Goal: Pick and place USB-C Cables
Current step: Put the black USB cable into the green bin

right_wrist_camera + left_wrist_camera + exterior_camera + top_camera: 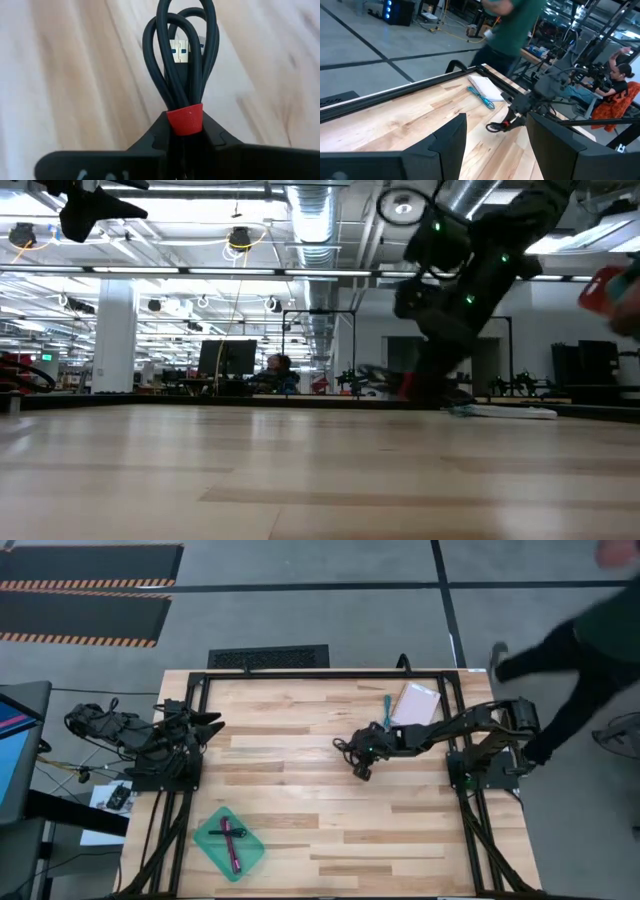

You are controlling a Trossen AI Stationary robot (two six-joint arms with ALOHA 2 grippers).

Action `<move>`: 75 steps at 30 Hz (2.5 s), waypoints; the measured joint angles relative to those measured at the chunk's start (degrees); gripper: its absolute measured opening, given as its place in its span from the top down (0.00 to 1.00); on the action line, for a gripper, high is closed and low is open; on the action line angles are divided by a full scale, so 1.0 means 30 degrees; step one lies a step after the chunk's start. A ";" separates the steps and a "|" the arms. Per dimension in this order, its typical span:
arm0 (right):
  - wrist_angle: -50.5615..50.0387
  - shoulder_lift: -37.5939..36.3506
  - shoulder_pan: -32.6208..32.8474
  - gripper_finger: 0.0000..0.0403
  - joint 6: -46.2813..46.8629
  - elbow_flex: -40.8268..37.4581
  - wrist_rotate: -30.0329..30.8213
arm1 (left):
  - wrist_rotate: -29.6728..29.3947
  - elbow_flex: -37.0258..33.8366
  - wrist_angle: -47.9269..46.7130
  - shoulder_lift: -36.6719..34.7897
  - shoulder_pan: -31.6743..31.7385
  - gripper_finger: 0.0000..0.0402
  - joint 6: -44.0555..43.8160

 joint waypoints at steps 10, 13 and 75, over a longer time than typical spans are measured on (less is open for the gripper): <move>0.9562 -0.0051 0.3191 0.87 0.1540 0.0320 0.1438 | -0.0007 0.0005 0.0000 0.0000 -0.0001 0.52 -0.0055; 1.1860 -0.0051 0.4062 0.87 0.1568 0.0320 0.2378 | -0.0007 0.0003 0.0000 0.0000 0.0006 0.52 -0.0055; 0.8459 2.1371 0.7161 0.86 0.1639 3.0918 -0.3911 | -0.0204 0.0002 0.0022 0.0000 -0.0001 0.52 -0.0689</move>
